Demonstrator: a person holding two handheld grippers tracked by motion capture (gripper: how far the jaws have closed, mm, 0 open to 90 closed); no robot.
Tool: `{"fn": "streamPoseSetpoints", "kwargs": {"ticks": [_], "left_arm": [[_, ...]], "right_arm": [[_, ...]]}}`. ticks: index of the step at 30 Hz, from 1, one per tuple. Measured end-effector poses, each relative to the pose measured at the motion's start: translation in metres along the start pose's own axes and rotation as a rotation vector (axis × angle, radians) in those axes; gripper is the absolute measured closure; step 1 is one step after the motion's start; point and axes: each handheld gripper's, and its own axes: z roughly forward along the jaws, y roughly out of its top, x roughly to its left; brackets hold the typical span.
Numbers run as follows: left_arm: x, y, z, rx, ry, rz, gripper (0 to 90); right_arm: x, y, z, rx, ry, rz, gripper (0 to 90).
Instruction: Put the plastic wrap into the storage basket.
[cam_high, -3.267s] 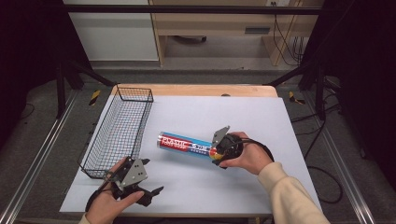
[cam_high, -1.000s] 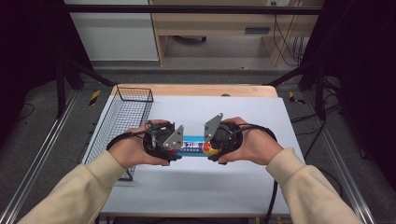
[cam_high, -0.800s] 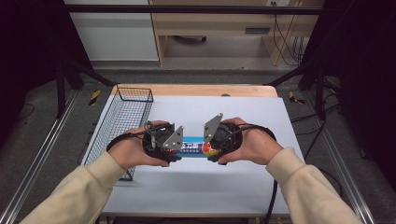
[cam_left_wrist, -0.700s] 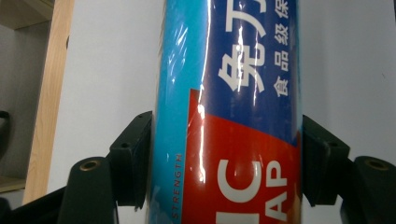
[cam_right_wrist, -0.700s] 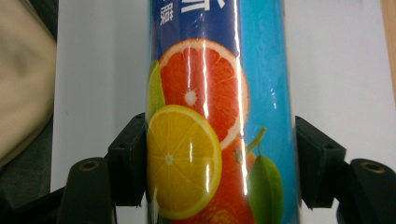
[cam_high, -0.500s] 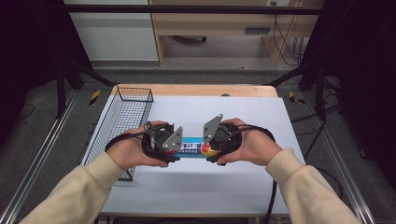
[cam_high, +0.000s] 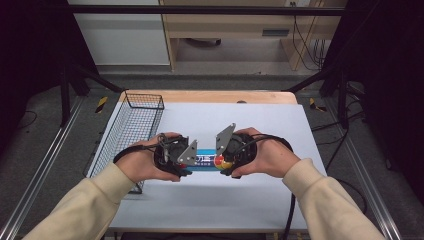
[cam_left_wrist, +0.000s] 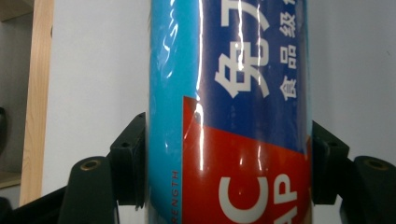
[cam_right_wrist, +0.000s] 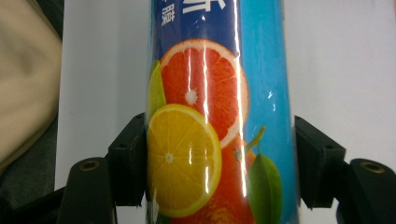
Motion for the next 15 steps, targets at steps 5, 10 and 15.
{"fn": "streamPoseSetpoints", "kwargs": {"ticks": [5,10,15], "left_arm": [[-0.006,0.0,0.003,-0.012,0.015,-0.015,32.0],[-0.008,0.0,0.002,0.014,0.057,-0.026,32.1],[-0.007,-0.013,-0.001,0.02,0.07,-0.071,32.1]], "right_arm": [[0.002,-0.002,0.002,0.012,0.01,-0.005,32.0],[0.003,-0.005,0.001,-0.016,-0.03,-0.03,13.8],[0.001,-0.023,-0.023,-0.062,-0.116,0.042,4.8]]}}
